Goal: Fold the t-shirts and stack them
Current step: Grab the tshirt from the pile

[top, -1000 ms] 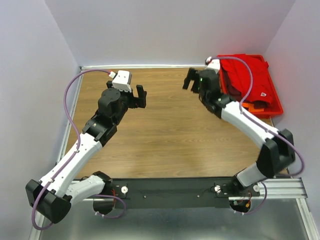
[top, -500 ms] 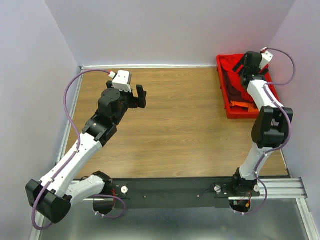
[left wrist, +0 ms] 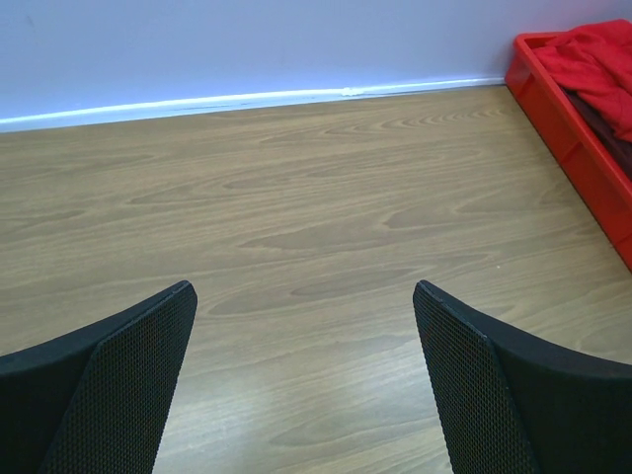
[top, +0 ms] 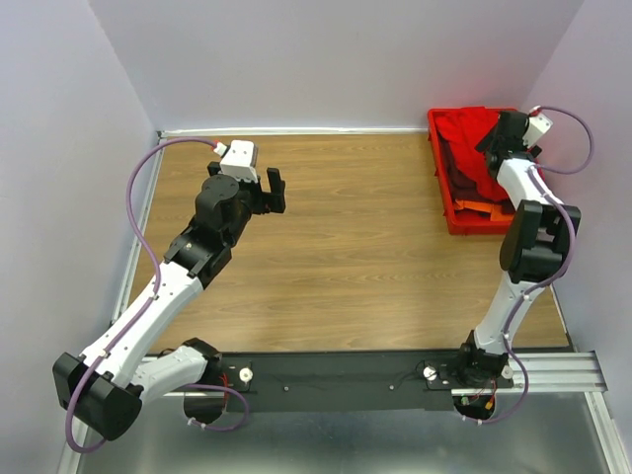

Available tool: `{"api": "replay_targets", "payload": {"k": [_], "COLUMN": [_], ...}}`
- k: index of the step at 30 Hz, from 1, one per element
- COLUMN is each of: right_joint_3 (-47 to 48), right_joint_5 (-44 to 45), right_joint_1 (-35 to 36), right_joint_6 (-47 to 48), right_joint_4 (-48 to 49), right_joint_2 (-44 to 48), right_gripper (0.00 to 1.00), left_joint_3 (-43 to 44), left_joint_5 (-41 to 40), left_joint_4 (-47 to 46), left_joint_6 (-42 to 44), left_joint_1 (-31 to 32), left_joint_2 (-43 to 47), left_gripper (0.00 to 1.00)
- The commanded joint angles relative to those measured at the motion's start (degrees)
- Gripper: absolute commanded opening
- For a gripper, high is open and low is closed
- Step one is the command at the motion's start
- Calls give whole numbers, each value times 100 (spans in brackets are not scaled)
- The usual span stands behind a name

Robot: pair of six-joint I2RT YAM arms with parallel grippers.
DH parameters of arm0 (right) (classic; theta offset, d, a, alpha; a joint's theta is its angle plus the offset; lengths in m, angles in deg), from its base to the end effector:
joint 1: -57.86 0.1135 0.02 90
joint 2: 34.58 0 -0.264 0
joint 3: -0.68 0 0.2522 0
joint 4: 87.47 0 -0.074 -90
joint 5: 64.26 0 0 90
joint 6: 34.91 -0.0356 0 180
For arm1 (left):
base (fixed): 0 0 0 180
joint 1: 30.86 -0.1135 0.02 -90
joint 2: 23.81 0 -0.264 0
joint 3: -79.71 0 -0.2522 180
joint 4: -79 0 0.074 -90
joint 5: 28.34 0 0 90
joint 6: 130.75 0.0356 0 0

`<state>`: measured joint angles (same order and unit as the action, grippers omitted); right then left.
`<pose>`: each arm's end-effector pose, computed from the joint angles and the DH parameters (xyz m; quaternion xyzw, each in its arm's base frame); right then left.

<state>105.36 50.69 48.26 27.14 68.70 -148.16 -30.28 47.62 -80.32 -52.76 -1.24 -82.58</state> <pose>0.4552 -0.0922 0.2590 0.3738 0.7781 -0.1126 0.4922 0.2108 -0.1099 0.3706 0.0378 0.7603 -0.1409 0.6329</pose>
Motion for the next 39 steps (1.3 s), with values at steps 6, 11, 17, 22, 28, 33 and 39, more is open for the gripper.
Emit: {"api": "replay_targets", "payload": {"k": [6, 11, 17, 22, 28, 33, 39], "right_joint_3": [155, 146, 58, 58, 40, 67, 418], "right_joint_5": [-289, -377, -306, -386, -473, -570, -1343], "right_joint_1": [-41, -41, -41, -41, -41, -41, 20], "right_joint_6": [-9, -71, -88, -9, 8, 35, 307], "right_joint_4": [-101, -101, -101, -101, -101, -110, -110], "right_joint_2": [-656, -631, -253, 37, 310, 722, 1285], "right_gripper": [75, 61, 39, 14, 0, 0, 0], "left_joint_3": [-44, -53, -44, -44, -35, -35, -26], "left_joint_5": [-230, -239, -222, -213, -222, -213, -222], "left_joint_4": [-85, -85, -85, -85, -68, -76, -68], "left_joint_6": [50, 50, 50, 58, 67, 67, 59], "left_joint_1": [-27, -36, -36, -36, -36, -36, -36], "left_joint_2": [-4, -12, -39, -48, -56, -56, -48], "left_gripper": [98, 98, 98, 98, 98, 98, 98]}}
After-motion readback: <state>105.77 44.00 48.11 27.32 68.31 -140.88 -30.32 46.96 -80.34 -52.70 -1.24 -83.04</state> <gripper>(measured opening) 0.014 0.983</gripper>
